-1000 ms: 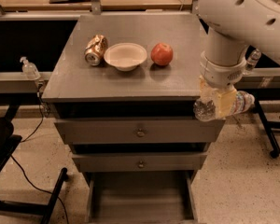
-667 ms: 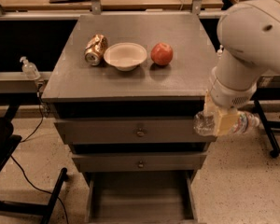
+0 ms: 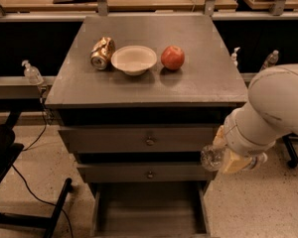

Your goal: Place water bottle into bottom drawer

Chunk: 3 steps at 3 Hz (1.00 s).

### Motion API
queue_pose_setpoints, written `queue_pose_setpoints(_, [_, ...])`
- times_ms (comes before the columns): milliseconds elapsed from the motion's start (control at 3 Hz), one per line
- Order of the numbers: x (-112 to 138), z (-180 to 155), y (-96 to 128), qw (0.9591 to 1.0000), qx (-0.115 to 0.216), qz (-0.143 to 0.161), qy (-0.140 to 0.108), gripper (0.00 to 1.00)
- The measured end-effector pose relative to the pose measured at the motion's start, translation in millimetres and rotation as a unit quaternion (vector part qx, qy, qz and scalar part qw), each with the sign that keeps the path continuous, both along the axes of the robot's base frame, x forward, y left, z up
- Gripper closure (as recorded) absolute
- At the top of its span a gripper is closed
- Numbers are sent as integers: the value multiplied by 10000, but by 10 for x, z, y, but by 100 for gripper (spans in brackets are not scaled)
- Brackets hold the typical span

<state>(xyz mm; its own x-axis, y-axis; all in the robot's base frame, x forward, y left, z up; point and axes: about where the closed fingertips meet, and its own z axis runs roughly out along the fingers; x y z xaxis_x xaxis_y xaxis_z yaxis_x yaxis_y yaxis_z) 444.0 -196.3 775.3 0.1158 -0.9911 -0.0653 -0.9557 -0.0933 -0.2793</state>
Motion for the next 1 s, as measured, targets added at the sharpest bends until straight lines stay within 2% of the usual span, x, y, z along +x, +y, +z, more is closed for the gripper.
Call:
queue_pose_setpoints(333, [35, 1, 17, 9998, 73, -20, -161, 100])
queue_pose_setpoints(667, [89, -532, 116, 9965, 825, 68, 64, 100])
queue_pose_setpoints(1000, [326, -1052, 457, 9769, 2132, 148, -66, 100])
